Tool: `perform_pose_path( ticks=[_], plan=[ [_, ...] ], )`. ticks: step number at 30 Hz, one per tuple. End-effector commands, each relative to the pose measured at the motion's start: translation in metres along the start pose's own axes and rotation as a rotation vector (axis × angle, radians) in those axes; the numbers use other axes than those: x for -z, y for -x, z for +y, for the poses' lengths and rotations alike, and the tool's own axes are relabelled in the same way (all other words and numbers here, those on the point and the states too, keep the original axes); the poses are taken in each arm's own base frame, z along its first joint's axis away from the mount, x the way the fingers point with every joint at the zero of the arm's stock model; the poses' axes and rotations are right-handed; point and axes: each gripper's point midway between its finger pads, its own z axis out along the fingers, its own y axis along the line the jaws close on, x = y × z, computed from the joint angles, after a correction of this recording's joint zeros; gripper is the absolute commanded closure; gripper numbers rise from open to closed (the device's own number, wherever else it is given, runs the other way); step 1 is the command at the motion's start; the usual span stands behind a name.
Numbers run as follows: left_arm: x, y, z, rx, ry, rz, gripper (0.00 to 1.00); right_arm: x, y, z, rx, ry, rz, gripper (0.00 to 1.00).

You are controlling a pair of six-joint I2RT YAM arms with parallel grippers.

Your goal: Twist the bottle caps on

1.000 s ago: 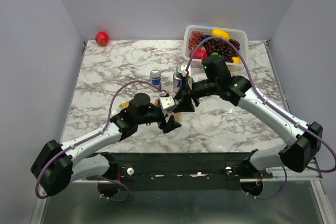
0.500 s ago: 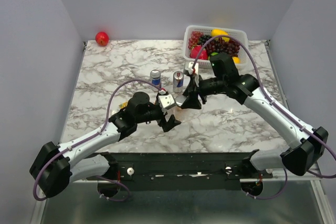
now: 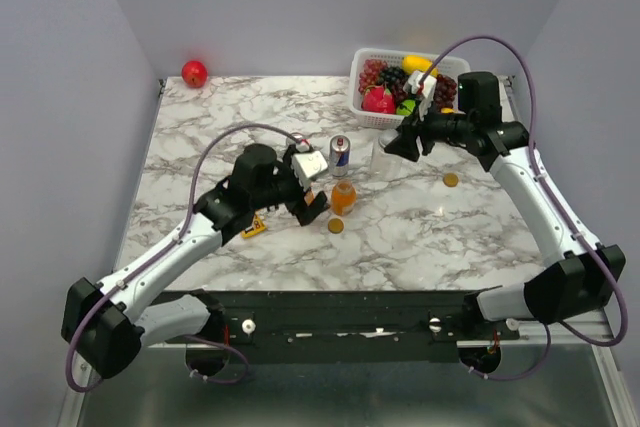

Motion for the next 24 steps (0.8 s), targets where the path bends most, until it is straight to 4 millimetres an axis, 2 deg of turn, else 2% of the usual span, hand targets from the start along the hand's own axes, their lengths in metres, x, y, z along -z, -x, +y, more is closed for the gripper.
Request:
perform_pose_path(
  ticks=[1, 3, 4, 6, 8, 11, 15, 23, 24],
  plan=[
    [0.021, 0.053, 0.078, 0.015, 0.177, -0.012, 0.01, -0.013, -0.025, -0.061, 0.007, -0.112, -0.021, 0.76],
    [0.025, 0.054, 0.104, -0.007, 0.232, 0.01, 0.01, -0.02, -0.042, -0.078, -0.01, -0.11, -0.005, 0.75],
    [0.033, 0.059, 0.122, -0.015, 0.282, 0.011, 0.01, -0.022, -0.044, -0.086, 0.004, -0.12, -0.012, 0.75],
    [0.036, 0.056, 0.142, -0.041, 0.322, 0.033, 0.01, -0.026, -0.059, -0.095, -0.008, -0.115, -0.009, 0.74],
    [0.045, 0.059, 0.167, -0.042, 0.391, 0.029, 0.01, -0.028, -0.064, -0.105, 0.007, -0.129, -0.021, 0.73],
    [0.048, 0.055, 0.19, -0.045, 0.439, 0.04, 0.01, -0.035, -0.077, -0.113, 0.002, -0.125, -0.021, 0.71],
    [0.044, 0.043, 0.207, -0.034, 0.473, 0.071, 0.01, -0.042, -0.095, -0.121, -0.01, -0.129, -0.001, 0.67],
    [0.04, 0.039, 0.215, -0.021, 0.478, 0.077, 0.01, -0.049, -0.126, -0.125, -0.063, -0.136, 0.024, 0.56],
    [0.039, 0.038, 0.215, -0.016, 0.477, 0.077, 0.01, -0.049, -0.127, -0.124, -0.066, -0.135, 0.025, 0.52]
  ],
)
